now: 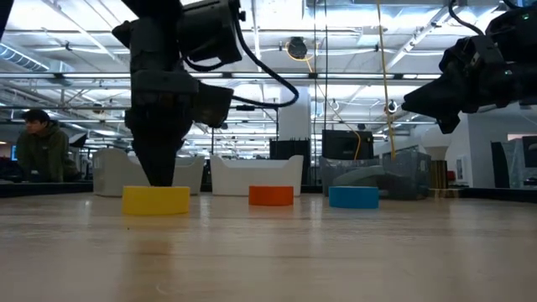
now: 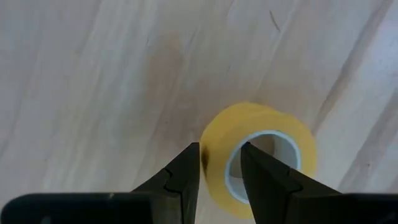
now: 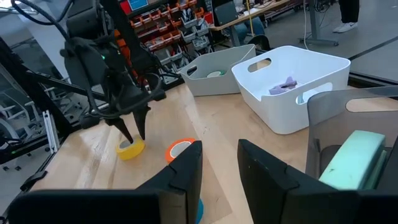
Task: Pick and place Stapler, Stapler remover, tape
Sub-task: Put the yellow tape into the gray bin
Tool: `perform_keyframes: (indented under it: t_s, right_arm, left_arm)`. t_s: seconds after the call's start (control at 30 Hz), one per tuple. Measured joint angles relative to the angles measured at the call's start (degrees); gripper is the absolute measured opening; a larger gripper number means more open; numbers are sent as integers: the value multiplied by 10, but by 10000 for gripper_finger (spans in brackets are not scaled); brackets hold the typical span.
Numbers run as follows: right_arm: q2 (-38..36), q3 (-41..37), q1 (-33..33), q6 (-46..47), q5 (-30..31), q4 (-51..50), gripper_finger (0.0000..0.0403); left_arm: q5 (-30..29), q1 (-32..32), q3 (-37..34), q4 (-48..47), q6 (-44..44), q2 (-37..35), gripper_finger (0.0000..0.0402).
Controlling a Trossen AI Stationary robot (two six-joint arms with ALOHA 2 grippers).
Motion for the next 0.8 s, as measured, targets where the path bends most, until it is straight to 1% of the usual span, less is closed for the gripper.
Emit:
perform_keyframes:
  t_s: [0.27,0.37,0.43,0.6,0.8]
  right_arm:
    - [0,0,0,-1,0,13,96]
    - [0,0,0,-1,0,13,94]
    - [0,0,0,-1,0,13,94]
    - [0,0,0,-1,0,13,96]
    - [0,0,0,-1,0,13,95]
  left_arm:
    - [25,1,1,15,7,27,117]
    - [25,1,2,15,3,27,114]
    - [23,2,1,13,2,24,99]
    - [14,1,1,9,3,20,37]
    - [16,14,0,-6,8,0,37]
